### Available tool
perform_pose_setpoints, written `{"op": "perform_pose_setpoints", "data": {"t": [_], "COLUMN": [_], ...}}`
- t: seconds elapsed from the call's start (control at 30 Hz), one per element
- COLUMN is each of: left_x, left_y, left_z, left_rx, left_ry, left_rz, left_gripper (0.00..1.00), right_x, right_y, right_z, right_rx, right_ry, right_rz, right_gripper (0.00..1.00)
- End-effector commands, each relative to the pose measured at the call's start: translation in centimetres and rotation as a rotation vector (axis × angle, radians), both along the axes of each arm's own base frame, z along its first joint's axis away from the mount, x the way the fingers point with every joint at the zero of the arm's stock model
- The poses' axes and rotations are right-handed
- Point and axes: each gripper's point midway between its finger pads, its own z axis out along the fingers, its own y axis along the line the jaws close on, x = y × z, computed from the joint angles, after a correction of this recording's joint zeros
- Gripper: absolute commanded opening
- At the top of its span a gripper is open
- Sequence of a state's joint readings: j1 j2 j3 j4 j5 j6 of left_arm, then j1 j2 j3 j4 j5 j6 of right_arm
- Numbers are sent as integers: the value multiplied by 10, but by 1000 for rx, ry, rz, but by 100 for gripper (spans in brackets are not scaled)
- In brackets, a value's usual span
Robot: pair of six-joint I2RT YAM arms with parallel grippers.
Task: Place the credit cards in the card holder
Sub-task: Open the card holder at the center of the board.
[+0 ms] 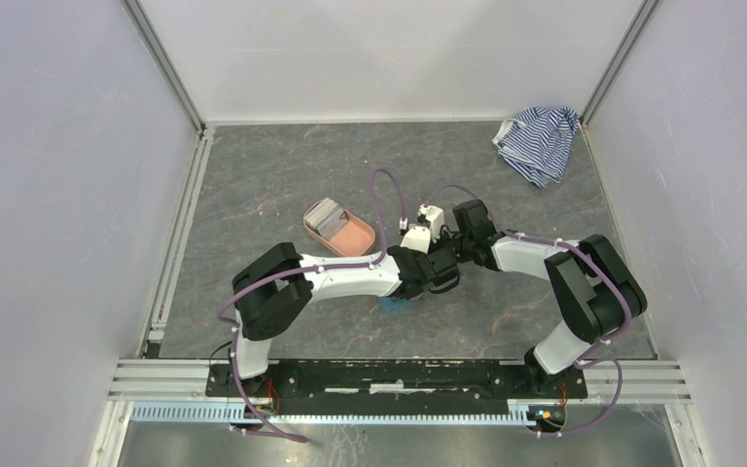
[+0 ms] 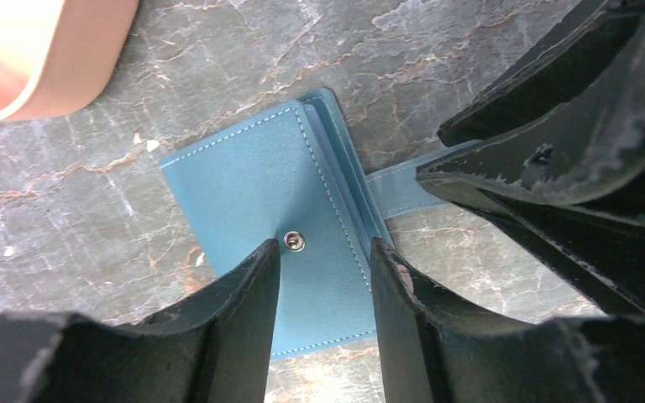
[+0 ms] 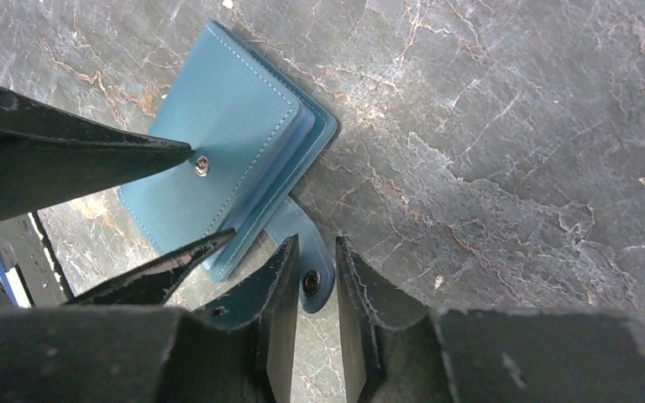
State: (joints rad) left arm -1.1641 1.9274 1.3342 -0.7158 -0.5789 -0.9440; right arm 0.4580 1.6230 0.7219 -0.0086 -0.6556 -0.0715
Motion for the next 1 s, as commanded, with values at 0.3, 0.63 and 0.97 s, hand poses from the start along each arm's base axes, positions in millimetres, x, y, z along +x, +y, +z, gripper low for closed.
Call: {"op": "perform_pose_setpoints", "data": {"t": [0.3, 0.63, 0.97], "left_x": [4, -1, -7], "left_y": [10, 35, 70], "left_z": [32, 52, 57], "left_rx": [46, 17, 72], "left_ry": [-81, -126, -149], "left_rz": [-27, 0, 46], "left_gripper": [38, 22, 14], "right_x": [2, 2, 7], "right_y": [3, 2, -1], "right_z": [2, 1, 7], "right_rx": [43, 50, 56], "right_ry": [10, 22, -8], "right_rz": [3, 2, -9], "right_gripper": [19, 0, 0]}}
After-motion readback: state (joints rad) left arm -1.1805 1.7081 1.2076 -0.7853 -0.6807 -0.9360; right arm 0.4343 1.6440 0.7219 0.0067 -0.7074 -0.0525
